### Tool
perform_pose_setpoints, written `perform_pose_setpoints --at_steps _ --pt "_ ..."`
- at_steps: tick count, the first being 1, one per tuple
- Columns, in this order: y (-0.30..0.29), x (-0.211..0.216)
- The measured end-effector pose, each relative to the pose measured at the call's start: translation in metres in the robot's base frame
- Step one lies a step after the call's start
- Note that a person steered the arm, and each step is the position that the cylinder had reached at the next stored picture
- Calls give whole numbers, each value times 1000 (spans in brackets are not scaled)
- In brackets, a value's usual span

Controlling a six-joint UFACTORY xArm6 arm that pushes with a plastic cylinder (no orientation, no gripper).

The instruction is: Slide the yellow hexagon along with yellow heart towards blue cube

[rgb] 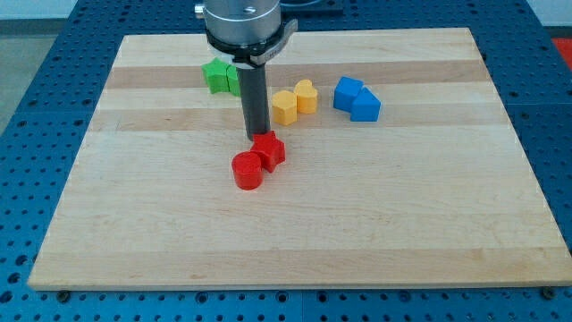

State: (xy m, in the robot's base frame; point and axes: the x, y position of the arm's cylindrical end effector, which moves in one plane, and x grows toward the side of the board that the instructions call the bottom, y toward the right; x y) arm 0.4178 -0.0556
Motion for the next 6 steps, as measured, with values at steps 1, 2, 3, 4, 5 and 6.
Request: perform_pose_setpoints --at_steps 1,2,3,4,5,6 --pt "0 -18" --pt "0 -29" --pt "1 -29" --pt "1 -29" --pt "6 -29" --pt "16 -29"
